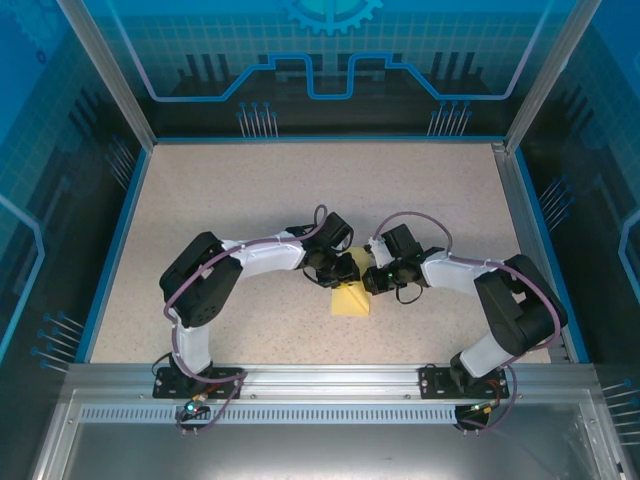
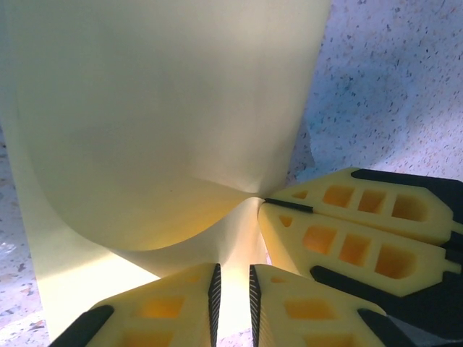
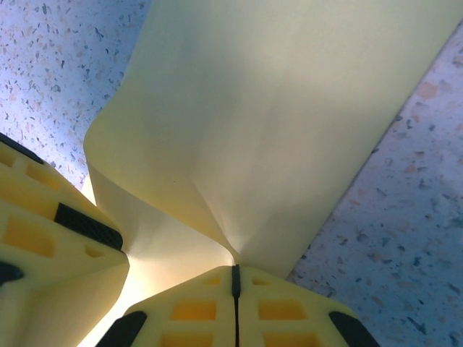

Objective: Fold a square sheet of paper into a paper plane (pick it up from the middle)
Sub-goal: Fold the triangle a second time at the center of the table.

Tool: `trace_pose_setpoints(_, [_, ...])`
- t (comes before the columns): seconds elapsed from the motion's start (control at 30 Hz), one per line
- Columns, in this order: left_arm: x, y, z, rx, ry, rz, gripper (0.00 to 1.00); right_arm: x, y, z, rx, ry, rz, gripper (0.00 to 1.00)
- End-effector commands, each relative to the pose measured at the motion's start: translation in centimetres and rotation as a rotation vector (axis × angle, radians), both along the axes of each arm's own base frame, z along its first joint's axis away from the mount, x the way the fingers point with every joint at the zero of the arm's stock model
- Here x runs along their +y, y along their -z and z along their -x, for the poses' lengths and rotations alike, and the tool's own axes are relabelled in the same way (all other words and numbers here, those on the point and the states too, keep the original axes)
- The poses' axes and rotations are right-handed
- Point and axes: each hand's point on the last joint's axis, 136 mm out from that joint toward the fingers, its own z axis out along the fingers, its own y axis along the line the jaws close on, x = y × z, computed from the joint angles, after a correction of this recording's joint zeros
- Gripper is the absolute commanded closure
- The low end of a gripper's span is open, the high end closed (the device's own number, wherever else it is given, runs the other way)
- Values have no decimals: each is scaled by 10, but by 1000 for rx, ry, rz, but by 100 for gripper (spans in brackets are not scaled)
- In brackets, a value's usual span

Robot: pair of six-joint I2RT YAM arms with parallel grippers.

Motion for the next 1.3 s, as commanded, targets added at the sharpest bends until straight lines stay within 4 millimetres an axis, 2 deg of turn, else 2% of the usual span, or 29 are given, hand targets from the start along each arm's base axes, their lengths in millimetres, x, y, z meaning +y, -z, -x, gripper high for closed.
trace_pose_setpoints(0.0, [-7, 1, -2, 6, 0, 7, 80, -5, 0, -6, 11, 23, 17, 94])
trace_pose_setpoints(0.17, [-7, 3, -2, 12, -17, 20, 86, -5, 0, -6, 13, 25, 19, 95])
trace_pose_setpoints(0.3, [-8, 2, -1, 19, -42, 78, 100, -5, 0, -6, 13, 26, 20, 95])
trace_pose_setpoints(0.47, [-7, -4, -3, 9, -80, 160, 100, -5, 1, -6, 17, 26, 21, 95])
trace_pose_setpoints(0.67, [1, -5, -1, -4, -105, 161, 100, -6, 2, -6, 20, 27, 23, 95])
trace_pose_setpoints(0.9, [-2, -12, -2, -27, -103, 202, 100, -6, 2, -6, 18, 28, 24, 95])
trace_pose_setpoints(1.27, [3, 7, 1, 5, -115, 166, 100, -5, 3, -6, 25, 25, 26, 94])
